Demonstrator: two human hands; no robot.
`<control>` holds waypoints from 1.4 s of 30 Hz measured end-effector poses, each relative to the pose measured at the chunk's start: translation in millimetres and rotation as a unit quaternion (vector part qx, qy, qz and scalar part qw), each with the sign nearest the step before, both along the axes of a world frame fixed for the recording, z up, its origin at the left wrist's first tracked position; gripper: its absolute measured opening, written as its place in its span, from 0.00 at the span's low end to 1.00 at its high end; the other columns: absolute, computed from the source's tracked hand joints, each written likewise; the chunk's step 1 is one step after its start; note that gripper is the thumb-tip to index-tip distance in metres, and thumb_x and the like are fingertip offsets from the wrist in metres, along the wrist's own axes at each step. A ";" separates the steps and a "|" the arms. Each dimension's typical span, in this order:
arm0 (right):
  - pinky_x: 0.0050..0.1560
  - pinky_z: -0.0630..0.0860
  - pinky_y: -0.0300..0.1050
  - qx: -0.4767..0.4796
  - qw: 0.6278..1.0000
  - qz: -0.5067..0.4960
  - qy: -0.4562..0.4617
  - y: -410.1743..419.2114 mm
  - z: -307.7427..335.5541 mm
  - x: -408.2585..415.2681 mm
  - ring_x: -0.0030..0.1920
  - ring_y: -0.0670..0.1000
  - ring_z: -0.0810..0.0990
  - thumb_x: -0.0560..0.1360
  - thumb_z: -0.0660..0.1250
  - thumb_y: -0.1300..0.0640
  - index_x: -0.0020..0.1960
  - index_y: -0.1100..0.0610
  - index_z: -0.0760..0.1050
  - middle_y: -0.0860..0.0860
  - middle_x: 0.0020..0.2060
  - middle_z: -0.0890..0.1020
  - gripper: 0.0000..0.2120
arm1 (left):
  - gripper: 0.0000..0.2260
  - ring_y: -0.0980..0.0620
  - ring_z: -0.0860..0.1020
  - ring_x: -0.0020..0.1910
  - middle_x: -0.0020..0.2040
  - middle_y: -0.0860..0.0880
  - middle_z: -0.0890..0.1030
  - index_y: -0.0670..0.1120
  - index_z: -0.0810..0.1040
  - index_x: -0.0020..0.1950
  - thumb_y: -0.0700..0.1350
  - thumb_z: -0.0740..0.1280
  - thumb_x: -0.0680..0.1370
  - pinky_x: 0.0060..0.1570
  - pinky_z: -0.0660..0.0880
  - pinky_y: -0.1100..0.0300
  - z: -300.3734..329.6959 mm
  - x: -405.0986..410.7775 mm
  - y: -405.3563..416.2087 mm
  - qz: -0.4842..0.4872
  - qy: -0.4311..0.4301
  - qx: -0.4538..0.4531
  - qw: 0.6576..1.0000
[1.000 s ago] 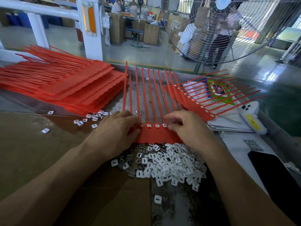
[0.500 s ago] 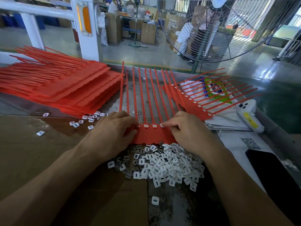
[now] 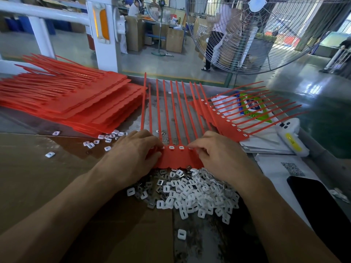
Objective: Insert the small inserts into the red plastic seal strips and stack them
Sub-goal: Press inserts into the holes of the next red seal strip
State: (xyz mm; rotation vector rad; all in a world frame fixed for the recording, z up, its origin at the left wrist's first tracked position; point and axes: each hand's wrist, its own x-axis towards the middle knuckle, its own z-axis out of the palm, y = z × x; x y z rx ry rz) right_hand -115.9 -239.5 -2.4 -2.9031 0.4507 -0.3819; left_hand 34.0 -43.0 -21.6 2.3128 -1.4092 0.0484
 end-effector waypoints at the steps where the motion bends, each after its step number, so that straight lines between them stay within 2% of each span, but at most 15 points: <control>1: 0.53 0.79 0.49 -0.003 1.000 0.001 0.007 0.0 0.1 0.4 0.53 0.46 0.79 0.84 0.63 0.55 0.65 0.43 0.81 0.42 0.53 0.77 0.14 | 0.16 0.56 0.72 0.64 0.64 0.58 0.75 0.58 0.77 0.67 0.57 0.62 0.81 0.68 0.70 0.50 0.0 0.1 0.1 0.000 0.000 0.001 1.000; 11: 0.58 0.78 0.52 0.043 0.998 -0.016 0.030 -3.2 0.2 3.9 0.58 0.48 0.79 0.83 0.61 0.57 0.63 0.43 0.83 0.44 0.56 0.77 0.17 | 0.16 0.55 0.73 0.63 0.63 0.57 0.76 0.58 0.78 0.66 0.57 0.62 0.80 0.66 0.71 0.50 -1.6 0.1 0.1 -0.005 -0.004 -0.009 1.000; 17: 0.56 0.75 0.41 0.116 0.993 -0.012 -0.016 -7.7 -1.9 -4.2 0.54 0.43 0.79 0.84 0.63 0.57 0.63 0.43 0.83 0.42 0.53 0.78 0.15 | 0.16 0.56 0.71 0.63 0.63 0.59 0.75 0.59 0.77 0.66 0.57 0.61 0.80 0.67 0.70 0.51 -1.9 1.1 1.5 -0.005 -0.002 -0.005 1.000; 23: 0.59 0.77 0.47 0.052 0.998 0.012 0.032 -4.6 1.3 -2.6 0.57 0.45 0.78 0.84 0.62 0.58 0.65 0.46 0.82 0.44 0.57 0.77 0.16 | 0.15 0.56 0.72 0.63 0.63 0.58 0.75 0.58 0.78 0.66 0.56 0.62 0.81 0.66 0.71 0.51 -2.6 1.9 1.4 -0.005 -0.005 -0.010 1.000; 25: 0.59 0.76 0.43 0.056 0.998 0.013 0.031 -4.9 1.8 -3.0 0.56 0.43 0.78 0.84 0.64 0.56 0.65 0.46 0.82 0.43 0.57 0.77 0.14 | 0.15 0.56 0.72 0.63 0.63 0.58 0.75 0.58 0.77 0.66 0.56 0.62 0.81 0.66 0.71 0.51 -2.3 1.7 1.3 -0.005 -0.005 -0.009 1.000; 28: 0.51 0.71 0.29 0.125 0.992 0.030 -0.009 -9.7 3.9 -9.5 0.51 0.39 0.78 0.80 0.71 0.55 0.59 0.45 0.85 0.39 0.51 0.78 0.10 | 0.15 0.56 0.72 0.63 0.62 0.58 0.75 0.58 0.77 0.66 0.57 0.62 0.80 0.66 0.70 0.52 -2.1 1.4 1.0 -0.004 -0.005 -0.010 1.000; 29: 0.49 0.70 0.29 0.155 0.987 0.044 -0.019 -11.9 5.5 -12.1 0.50 0.38 0.79 0.78 0.74 0.55 0.55 0.44 0.85 0.39 0.49 0.79 0.08 | 0.15 0.56 0.72 0.63 0.62 0.58 0.75 0.58 0.78 0.66 0.57 0.62 0.80 0.66 0.70 0.52 -2.2 1.4 1.1 -0.003 -0.004 -0.011 1.000; 32: 0.46 0.70 0.34 0.203 0.975 0.089 0.013 -17.0 10.7 -18.8 0.46 0.40 0.80 0.74 0.78 0.52 0.48 0.43 0.86 0.39 0.45 0.82 0.05 | 0.16 0.56 0.73 0.63 0.62 0.58 0.75 0.58 0.78 0.66 0.57 0.62 0.80 0.67 0.70 0.52 -2.6 1.4 1.0 -0.002 -0.002 -0.011 1.000; 35: 0.46 0.72 0.37 0.200 0.973 0.100 0.053 -15.6 11.1 -19.9 0.46 0.41 0.81 0.72 0.78 0.47 0.47 0.43 0.86 0.39 0.45 0.82 0.05 | 0.16 0.56 0.73 0.62 0.62 0.58 0.75 0.58 0.78 0.66 0.57 0.62 0.80 0.66 0.70 0.52 -2.0 1.4 1.0 -0.001 0.000 -0.010 1.000; 38: 0.48 0.77 0.44 0.186 0.978 0.079 0.050 -10.8 9.8 -18.0 0.45 0.40 0.81 0.72 0.76 0.39 0.44 0.43 0.84 0.39 0.43 0.83 0.08 | 0.16 0.56 0.72 0.62 0.62 0.58 0.75 0.58 0.78 0.66 0.57 0.62 0.80 0.66 0.71 0.52 -1.7 1.2 0.9 -0.003 -0.001 -0.010 1.000; 42: 0.41 0.75 0.41 0.165 0.983 0.058 0.060 -3.4 9.7 -14.3 0.41 0.39 0.81 0.72 0.77 0.40 0.40 0.44 0.82 0.39 0.39 0.82 0.10 | 0.15 0.56 0.72 0.63 0.63 0.58 0.75 0.58 0.77 0.66 0.56 0.62 0.81 0.67 0.70 0.52 -1.9 0.8 0.8 -0.001 0.000 -0.007 1.000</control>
